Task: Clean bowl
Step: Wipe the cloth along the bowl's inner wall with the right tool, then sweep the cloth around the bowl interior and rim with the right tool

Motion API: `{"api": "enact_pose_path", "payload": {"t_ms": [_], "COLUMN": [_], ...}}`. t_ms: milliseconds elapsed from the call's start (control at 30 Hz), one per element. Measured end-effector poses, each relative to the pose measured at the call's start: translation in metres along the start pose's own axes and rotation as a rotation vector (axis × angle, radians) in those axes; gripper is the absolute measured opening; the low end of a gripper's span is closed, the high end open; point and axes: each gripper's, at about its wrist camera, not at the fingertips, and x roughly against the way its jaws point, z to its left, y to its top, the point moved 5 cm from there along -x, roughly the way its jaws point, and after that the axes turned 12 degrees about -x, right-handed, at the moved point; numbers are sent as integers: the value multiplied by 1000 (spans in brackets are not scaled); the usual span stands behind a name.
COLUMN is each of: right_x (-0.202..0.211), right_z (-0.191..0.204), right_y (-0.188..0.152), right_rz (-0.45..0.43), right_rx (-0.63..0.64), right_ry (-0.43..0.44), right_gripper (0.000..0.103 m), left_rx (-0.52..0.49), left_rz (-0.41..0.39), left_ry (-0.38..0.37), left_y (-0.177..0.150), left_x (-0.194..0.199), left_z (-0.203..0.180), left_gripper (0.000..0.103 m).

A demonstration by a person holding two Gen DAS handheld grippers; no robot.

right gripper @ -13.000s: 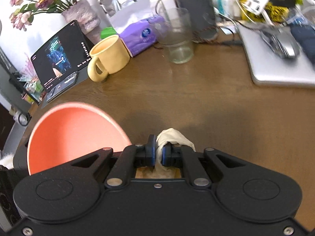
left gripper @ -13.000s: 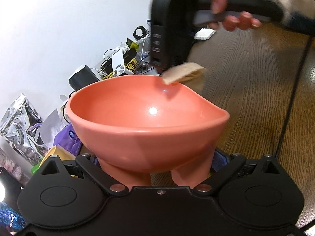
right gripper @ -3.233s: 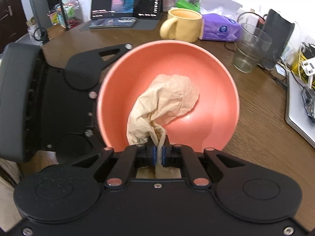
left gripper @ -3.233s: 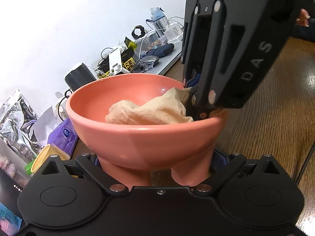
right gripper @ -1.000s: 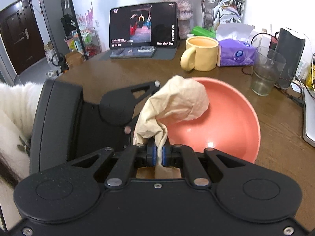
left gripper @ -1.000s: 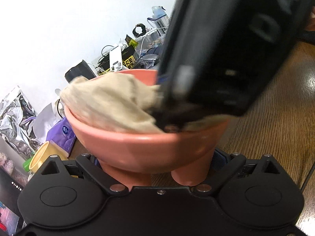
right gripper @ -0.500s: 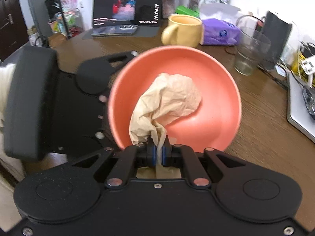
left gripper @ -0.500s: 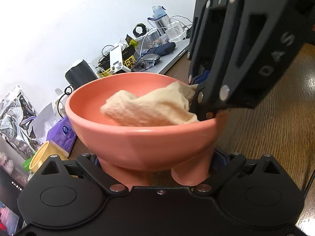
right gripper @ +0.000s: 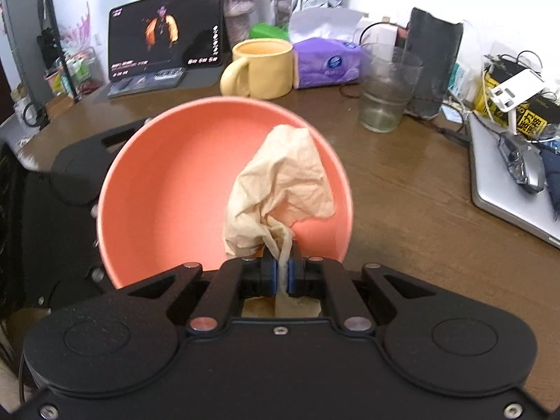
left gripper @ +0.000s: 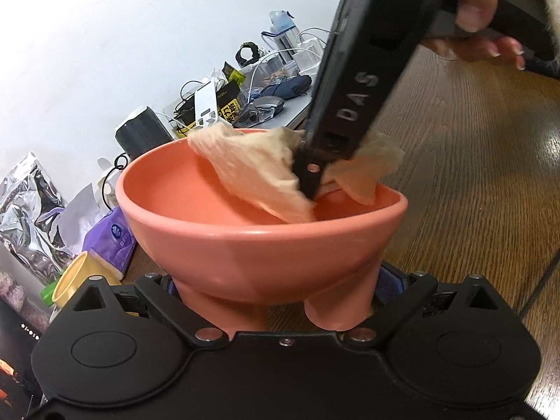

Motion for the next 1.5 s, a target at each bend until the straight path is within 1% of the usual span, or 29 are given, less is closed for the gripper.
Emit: {"api": "enact_pose_path", "payload": {"t_ms": [200, 467, 700, 867, 933, 1033, 1133, 1233, 1500], "right_x": [-2, -1, 0, 4, 6, 10, 12, 12, 10], "right_z": [0, 13, 29, 47, 54, 66, 72, 72, 65], "right_y": [13, 35, 44, 41, 38, 31, 25, 18, -2], "right_rz": [-43, -117, -132, -128, -123, -107, -86, -58, 4], "right_rx": [-8, 11, 43, 91, 115, 164, 183, 168, 144], "right_ry": [12, 66, 100, 122, 131, 144, 149, 161, 138], "right_gripper": [8, 8, 8, 8, 8, 8, 8, 8, 8], "left_rx": [4, 13, 22, 32, 35, 41, 53, 60, 71], "left_rz": [3, 4, 6, 11, 12, 13, 16, 17, 21], "left_ry": [1, 0, -6, -10, -12, -17, -26, -31, -37], "left_y": [0, 3, 6, 10, 7, 6, 6, 7, 8], "left_x": [4, 4, 9, 7, -3, -8, -9, -10, -14], "left_z": [-3, -4, -8, -6, 4, 10, 12, 14, 20], "left_gripper": [97, 97, 97, 97, 97, 97, 97, 97, 97]}}
